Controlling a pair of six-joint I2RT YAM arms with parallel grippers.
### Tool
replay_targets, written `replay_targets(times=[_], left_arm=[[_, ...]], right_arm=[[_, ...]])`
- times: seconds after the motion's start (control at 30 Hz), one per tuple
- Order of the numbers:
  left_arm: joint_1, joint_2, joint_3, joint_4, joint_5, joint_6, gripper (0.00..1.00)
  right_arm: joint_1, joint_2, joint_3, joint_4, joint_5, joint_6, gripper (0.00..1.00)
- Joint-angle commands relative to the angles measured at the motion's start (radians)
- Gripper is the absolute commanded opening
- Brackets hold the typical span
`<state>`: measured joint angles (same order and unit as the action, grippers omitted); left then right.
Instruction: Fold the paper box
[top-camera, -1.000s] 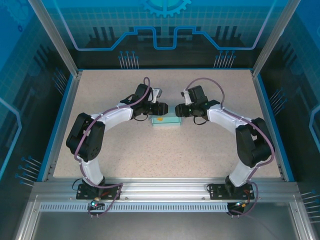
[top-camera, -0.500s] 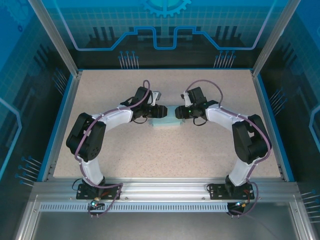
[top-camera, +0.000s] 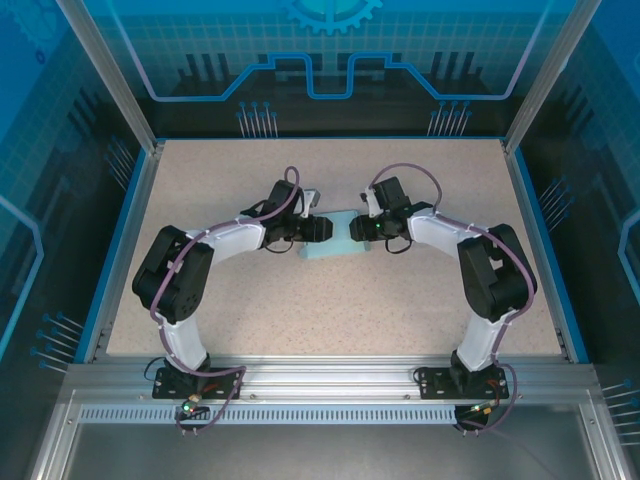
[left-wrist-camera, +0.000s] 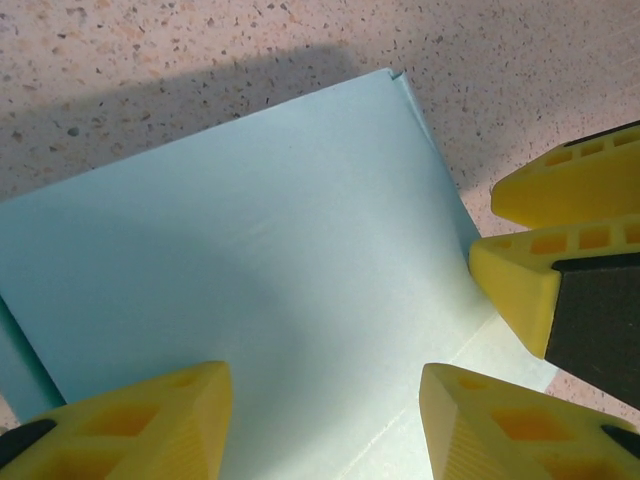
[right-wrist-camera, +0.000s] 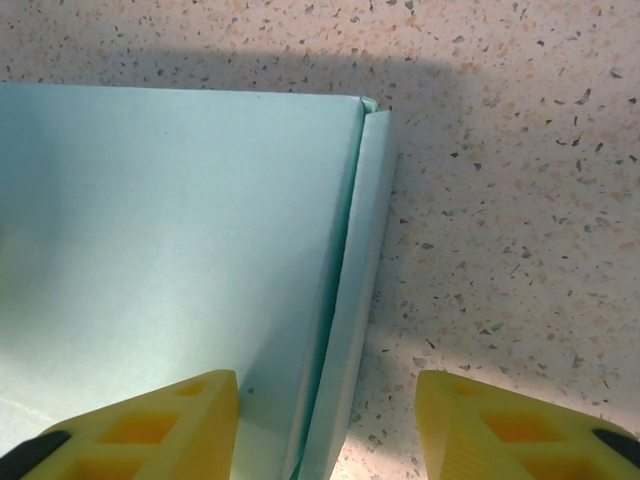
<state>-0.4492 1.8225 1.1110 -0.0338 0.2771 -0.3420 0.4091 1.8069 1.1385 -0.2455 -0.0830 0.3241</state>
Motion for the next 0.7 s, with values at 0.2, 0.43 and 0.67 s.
replay_targets(times=[0.2,0.43,0.67], left_arm=[[-0.003,0.007,-0.043,0.014,-0.024,-0.018,0.54],[-0.003,0.028,-0.054,0.019,-0.032,-0.019,0.54],[-0.003,-0.019,-0.03,0.005,-0.051,-0.014,0.54]], right_arm=[[-0.015,0.051,-0.013,-0.024,0.029,-0.019,0.5],[-0.014,0.082,-0.017,-0.019,0.029,-0.024,0.5],[-0.013,0.085,-0.013,-0.027,0.034,-0.031,0.49]])
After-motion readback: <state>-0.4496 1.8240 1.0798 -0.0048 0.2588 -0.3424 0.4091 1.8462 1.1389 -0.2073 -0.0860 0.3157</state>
